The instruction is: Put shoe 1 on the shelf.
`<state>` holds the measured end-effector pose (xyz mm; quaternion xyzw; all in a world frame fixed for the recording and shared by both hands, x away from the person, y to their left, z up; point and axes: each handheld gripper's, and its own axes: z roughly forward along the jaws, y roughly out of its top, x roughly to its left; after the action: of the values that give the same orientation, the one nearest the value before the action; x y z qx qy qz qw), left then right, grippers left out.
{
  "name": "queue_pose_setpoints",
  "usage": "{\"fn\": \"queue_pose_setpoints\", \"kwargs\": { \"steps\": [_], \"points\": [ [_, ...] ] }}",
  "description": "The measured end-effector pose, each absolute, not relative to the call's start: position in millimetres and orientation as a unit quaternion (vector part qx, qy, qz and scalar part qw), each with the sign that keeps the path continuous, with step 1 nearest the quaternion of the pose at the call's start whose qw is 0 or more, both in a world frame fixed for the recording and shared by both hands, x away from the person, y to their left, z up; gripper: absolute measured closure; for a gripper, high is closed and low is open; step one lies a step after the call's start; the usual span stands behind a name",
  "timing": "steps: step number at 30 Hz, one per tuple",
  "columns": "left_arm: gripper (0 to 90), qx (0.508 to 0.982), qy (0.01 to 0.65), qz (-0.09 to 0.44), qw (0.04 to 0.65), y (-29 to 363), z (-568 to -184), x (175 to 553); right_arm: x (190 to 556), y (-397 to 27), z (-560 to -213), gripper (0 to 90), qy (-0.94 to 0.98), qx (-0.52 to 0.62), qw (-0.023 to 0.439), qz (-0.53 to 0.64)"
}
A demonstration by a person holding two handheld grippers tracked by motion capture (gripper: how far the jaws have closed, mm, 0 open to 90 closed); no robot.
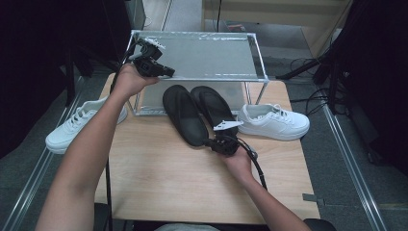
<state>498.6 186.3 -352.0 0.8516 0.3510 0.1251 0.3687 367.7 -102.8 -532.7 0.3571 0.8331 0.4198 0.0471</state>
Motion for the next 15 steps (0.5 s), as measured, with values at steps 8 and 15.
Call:
{"fn": "queue_pose_setpoints", "kwargs": {
  "steps": [8,15],
  "points": [
    [90.0,0.853,0.345,0.137,0.366,184.9,-352.8,497.6,374.0,-87.2,-533.4,90.0,0.831,0.360,0.055,0.421],
    [90.0,0.851,0.350,0.129,0.371,186.7,-353.2,498.9,379.8,-68.0,-532.8,90.0,0.824,0.360,0.053,0.434]
  ]
}}
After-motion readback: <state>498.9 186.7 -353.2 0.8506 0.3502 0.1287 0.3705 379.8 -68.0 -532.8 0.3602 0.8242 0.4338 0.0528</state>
